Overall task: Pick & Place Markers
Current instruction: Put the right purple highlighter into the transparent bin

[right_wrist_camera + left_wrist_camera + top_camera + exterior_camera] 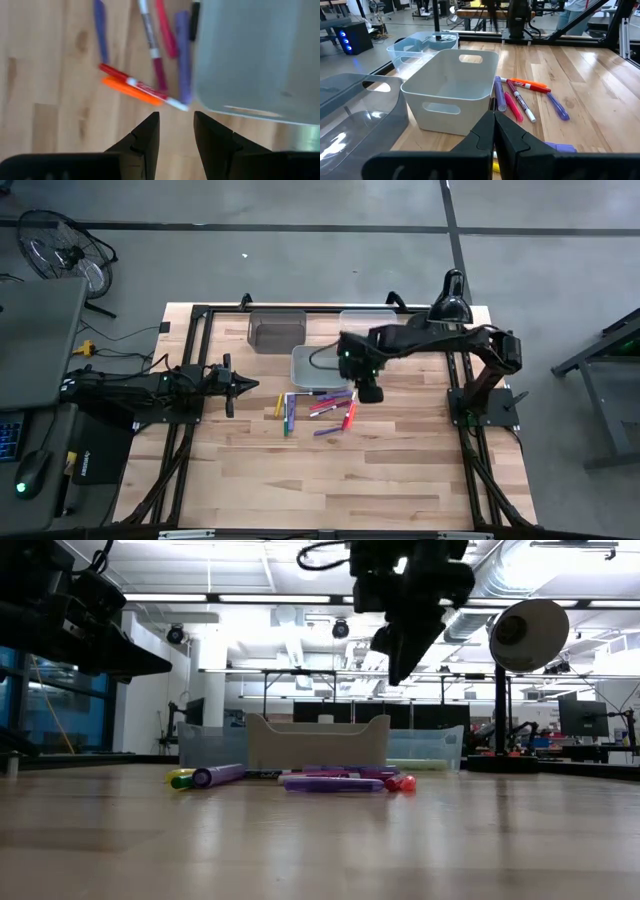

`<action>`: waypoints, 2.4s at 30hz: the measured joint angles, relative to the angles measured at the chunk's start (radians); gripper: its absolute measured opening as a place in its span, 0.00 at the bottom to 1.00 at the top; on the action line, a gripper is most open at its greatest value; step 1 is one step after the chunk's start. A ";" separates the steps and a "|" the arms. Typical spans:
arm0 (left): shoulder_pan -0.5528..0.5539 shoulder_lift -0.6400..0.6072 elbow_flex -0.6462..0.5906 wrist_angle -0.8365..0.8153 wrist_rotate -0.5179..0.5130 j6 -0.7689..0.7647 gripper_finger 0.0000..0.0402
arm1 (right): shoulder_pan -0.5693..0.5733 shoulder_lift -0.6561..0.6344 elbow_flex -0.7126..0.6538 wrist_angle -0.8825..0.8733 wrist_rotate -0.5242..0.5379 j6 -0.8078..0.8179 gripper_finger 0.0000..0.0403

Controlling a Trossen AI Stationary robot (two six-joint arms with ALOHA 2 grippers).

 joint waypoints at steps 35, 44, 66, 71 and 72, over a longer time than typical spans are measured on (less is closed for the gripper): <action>0.000 0.000 0.000 0.000 0.002 0.000 0.00 | 0.045 -0.155 -0.731 0.994 0.150 0.105 0.27; 0.000 0.000 0.000 0.000 0.002 0.000 0.00 | 0.038 -0.141 -0.731 1.029 0.127 0.102 0.27; 0.000 0.000 0.000 0.000 0.001 0.000 0.00 | 0.031 -0.035 -0.731 1.129 0.062 0.108 0.27; 0.000 0.000 0.000 0.000 0.001 0.000 0.00 | 0.032 -0.035 -0.731 1.127 0.058 0.112 0.27; 0.000 0.000 0.000 0.000 0.001 0.000 0.00 | 0.033 -0.035 -0.731 1.126 0.057 0.118 0.27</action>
